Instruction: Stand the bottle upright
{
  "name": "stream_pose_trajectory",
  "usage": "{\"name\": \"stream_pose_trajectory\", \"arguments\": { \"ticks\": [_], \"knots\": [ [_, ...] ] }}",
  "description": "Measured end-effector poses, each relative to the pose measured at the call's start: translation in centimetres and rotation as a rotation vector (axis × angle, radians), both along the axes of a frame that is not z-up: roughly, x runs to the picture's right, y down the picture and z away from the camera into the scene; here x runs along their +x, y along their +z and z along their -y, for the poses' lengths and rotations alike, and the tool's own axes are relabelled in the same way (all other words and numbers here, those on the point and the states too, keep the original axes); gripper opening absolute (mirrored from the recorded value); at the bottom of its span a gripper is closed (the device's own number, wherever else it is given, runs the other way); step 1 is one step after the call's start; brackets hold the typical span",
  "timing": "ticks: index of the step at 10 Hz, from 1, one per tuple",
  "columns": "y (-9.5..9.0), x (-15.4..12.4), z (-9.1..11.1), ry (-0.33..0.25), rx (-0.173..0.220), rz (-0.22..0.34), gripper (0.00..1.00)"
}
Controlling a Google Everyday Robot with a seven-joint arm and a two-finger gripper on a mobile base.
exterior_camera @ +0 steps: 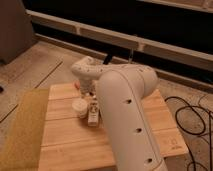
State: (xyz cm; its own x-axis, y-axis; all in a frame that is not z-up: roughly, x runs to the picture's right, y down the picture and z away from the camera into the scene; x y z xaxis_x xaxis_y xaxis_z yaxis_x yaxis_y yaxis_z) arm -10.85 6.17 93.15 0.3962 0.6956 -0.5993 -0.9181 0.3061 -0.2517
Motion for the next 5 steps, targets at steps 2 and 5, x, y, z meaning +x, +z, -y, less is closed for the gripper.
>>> {"name": "stream_pose_trajectory", "arguments": {
  "ticks": [2, 5],
  "knots": [
    [0.4, 0.1, -0.5, 0.009, -0.016, -0.005, 0.65],
    [0.4, 1.5, -0.3, 0.037, -0.018, -0.040, 0.65]
  ]
}}
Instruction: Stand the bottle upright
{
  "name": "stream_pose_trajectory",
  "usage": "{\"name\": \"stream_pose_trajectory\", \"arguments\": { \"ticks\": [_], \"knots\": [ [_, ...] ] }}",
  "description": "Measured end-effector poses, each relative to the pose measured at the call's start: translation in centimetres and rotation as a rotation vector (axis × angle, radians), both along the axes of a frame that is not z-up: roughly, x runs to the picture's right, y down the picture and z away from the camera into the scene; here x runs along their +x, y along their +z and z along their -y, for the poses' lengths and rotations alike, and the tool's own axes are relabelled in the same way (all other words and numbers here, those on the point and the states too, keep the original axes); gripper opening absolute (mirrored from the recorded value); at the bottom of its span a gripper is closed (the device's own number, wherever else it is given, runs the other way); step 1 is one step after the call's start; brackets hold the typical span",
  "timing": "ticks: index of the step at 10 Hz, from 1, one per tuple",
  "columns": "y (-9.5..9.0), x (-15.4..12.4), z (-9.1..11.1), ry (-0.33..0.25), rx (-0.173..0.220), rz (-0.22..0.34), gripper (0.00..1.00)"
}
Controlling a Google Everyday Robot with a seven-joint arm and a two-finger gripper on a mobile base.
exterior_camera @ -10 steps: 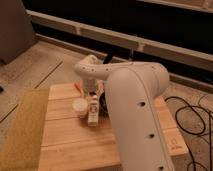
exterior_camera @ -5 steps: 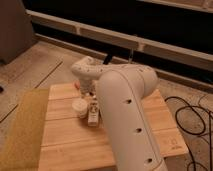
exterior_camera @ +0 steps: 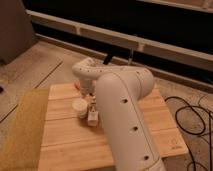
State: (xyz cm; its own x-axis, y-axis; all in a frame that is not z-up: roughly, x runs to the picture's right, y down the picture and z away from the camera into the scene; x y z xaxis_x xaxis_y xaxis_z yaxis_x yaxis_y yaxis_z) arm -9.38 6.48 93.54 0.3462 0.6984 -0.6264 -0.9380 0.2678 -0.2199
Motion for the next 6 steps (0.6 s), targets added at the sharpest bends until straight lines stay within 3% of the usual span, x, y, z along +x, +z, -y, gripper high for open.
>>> {"name": "stream_pose_trajectory", "arguments": {
  "ticks": [6],
  "knots": [
    [-1.3, 2.5, -0.8, 0.028, -0.012, -0.092, 0.65]
  ]
}}
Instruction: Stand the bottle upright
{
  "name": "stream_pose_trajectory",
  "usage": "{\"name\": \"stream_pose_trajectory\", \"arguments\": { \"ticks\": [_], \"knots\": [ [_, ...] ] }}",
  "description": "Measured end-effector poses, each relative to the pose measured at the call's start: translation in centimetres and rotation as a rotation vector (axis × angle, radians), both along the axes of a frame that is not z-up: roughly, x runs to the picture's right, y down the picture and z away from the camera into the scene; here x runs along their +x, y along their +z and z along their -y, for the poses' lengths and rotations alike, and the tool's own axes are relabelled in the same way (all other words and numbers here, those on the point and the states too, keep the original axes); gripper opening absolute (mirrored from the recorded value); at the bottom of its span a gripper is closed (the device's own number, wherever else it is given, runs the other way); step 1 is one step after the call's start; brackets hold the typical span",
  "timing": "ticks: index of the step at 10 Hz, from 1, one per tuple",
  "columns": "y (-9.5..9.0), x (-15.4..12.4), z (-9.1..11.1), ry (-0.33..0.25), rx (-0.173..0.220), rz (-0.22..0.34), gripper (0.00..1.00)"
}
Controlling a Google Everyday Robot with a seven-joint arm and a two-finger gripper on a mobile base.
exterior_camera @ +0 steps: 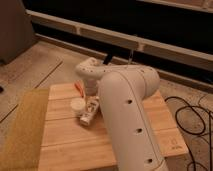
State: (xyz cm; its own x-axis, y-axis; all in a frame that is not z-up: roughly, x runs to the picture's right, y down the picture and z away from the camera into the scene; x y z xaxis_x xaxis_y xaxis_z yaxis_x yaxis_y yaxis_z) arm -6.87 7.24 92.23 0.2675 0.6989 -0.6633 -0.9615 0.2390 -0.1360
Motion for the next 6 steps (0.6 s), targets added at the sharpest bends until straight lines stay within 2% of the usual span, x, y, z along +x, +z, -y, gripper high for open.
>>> {"name": "stream_pose_trajectory", "arguments": {
  "ticks": [3, 6],
  "knots": [
    [-0.4, 0.6, -0.2, 0.011, 0.001, -0.023, 0.65],
    [0.3, 0.8, -1.1, 0.022, -0.028, -0.041, 0.65]
  ]
}}
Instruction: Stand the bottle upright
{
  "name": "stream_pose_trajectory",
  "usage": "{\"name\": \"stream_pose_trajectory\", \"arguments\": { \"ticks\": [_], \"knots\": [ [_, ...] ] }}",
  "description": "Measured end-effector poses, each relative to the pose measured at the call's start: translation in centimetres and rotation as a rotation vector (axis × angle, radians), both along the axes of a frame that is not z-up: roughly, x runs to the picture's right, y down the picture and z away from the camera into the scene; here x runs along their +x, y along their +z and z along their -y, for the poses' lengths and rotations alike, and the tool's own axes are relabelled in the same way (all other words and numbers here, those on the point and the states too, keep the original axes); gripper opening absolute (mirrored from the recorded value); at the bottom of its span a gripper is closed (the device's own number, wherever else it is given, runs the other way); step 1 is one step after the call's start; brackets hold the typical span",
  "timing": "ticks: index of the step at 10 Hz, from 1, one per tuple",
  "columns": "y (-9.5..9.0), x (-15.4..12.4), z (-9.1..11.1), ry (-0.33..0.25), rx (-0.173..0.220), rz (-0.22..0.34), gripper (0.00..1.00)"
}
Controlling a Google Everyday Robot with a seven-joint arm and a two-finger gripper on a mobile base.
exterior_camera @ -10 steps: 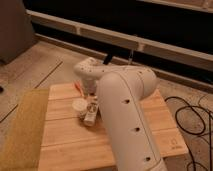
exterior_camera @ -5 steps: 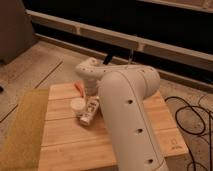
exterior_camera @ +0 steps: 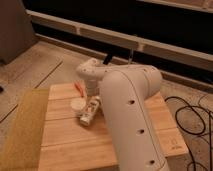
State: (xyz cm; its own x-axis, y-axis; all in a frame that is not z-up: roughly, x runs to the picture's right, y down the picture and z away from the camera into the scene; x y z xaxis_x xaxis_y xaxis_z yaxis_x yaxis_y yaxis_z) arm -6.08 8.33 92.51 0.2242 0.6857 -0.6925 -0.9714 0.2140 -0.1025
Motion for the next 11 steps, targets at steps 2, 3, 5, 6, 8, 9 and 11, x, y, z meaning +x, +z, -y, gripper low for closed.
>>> {"name": "stream_pose_trajectory", "arguments": {
  "ticks": [2, 3, 5, 6, 8, 9, 11],
  "knots": [
    [0.6, -0.2, 0.4, -0.005, 0.000, 0.005, 0.65],
    [0.8, -0.2, 0.6, -0.006, 0.001, 0.005, 0.65],
    [1.2, -0.3, 0.9, -0.011, 0.003, 0.007, 0.65],
    [1.3, -0.5, 0.8, -0.013, 0.001, 0.010, 0.65],
    [1.6, -1.0, 0.4, -0.016, -0.007, 0.013, 0.65],
    [1.6, -1.1, 0.3, -0.018, -0.008, 0.015, 0.62],
    [1.8, -1.6, 0.5, -0.027, 0.000, 0.023, 0.39]
  ]
}}
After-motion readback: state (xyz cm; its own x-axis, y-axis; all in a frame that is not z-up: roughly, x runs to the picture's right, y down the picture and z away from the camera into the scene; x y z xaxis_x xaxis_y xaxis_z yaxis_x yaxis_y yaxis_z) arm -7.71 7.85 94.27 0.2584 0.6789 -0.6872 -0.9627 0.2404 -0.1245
